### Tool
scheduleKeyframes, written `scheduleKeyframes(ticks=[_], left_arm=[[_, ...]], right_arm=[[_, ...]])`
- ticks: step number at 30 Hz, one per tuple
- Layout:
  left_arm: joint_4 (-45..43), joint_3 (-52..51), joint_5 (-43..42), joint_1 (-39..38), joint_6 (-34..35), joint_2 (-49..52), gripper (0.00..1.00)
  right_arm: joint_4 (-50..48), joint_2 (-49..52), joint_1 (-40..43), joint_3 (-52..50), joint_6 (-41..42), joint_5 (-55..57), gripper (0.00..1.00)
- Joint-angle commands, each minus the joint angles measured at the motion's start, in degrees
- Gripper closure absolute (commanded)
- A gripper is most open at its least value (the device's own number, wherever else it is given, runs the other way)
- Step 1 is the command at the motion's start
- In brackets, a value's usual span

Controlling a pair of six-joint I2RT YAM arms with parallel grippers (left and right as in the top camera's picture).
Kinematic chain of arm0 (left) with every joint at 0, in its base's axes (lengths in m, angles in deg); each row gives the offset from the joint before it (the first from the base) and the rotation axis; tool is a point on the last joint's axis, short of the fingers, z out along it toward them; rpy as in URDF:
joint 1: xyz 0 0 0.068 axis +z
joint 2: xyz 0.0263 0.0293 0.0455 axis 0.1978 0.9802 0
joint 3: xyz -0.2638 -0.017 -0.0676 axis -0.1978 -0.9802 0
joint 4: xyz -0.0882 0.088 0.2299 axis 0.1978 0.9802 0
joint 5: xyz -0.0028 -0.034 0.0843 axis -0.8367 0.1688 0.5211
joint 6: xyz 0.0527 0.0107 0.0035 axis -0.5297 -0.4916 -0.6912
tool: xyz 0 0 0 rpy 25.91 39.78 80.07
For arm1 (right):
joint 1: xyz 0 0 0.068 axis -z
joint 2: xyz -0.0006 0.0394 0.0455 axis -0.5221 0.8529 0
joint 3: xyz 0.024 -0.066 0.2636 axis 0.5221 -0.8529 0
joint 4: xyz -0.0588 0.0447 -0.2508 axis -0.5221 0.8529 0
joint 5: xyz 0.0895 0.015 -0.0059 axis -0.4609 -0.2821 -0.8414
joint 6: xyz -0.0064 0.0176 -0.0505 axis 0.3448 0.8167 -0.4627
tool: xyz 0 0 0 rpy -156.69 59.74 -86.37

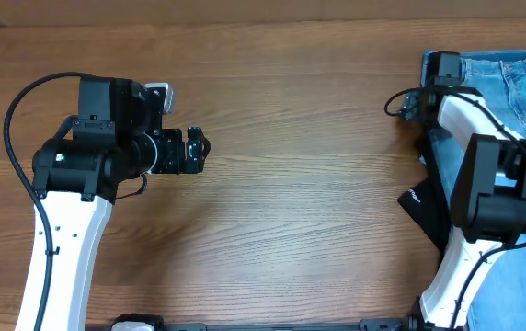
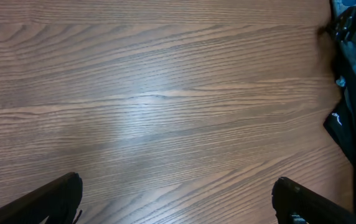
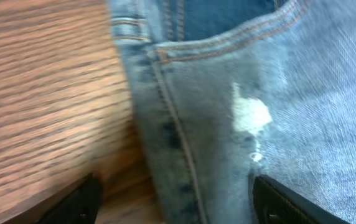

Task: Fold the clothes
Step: 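Move the right gripper to the jeans waistband and grasp it, then lift the jeans with the right gripper and drag them leftward onto the table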

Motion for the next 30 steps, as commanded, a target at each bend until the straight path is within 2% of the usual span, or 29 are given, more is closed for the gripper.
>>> scheduleKeyframes(ticks=[1,3,4,10,15,19,20,21,24,26,27,30], left_arm=[[0.1,1.2,0.4,-0.5,-1.3,0.1,0.00],[0.1,1.2,0.4,-0.5,-1.3,0.1,0.00],[0.2,1.2,0.4,-0.5,-1.3,0.1,0.00],[0.1,1.2,0.4,-0.5,-1.3,0.1,0.00],[0.1,1.2,0.4,-0.5,-1.3,0.1,0.00],[0.1,1.2,0.3,-0.5,-1.2,0.1,0.00],[0.1,1.2,0.4,-0.5,-1.3,0.1,0.00],[0.1,1.2,0.4,-0.5,-1.3,0.1,0.00],[0.3,1.2,0.4,-0.5,-1.2,0.1,0.00],[0.6,1.2,0.3,-0.5,-1.2,0.1,0.00],[0.7,1.2,0.4,-0.5,-1.2,0.1,0.00],[0.9,1.2,0.3,-0.5,-1.2,0.1,0.00]], right_arm=[[-0.4,1.2,-0.9,0.5,-3.0,2.4,0.22],[-0.9,1.3,-0.7,0.5,-1.8,2.4,0.33],[-1.2,1.4,-0.5,0.5,-1.3,2.4,0.34],[-0.8,3.3,0.4,0.5,0.1,3.0,0.34],[-0.3,3.3,0.8,0.5,4.4,9.3,0.36],[0.6,3.3,0.9,0.5,4.5,10.1,0.44],[0.6,3.3,0.9,0.5,4.4,10.2,0.48],[0.7,3.3,0.9,0.5,4.4,10.2,0.60],[0.8,2.9,0.9,0.6,4.4,9.9,0.72],[1.4,2.3,0.9,1.6,4.4,9.7,0.92],[2.0,2.0,0.9,2.3,4.4,9.7,0.96],[4.7,0.0,1.0,5.7,4.4,9.7,0.96]])
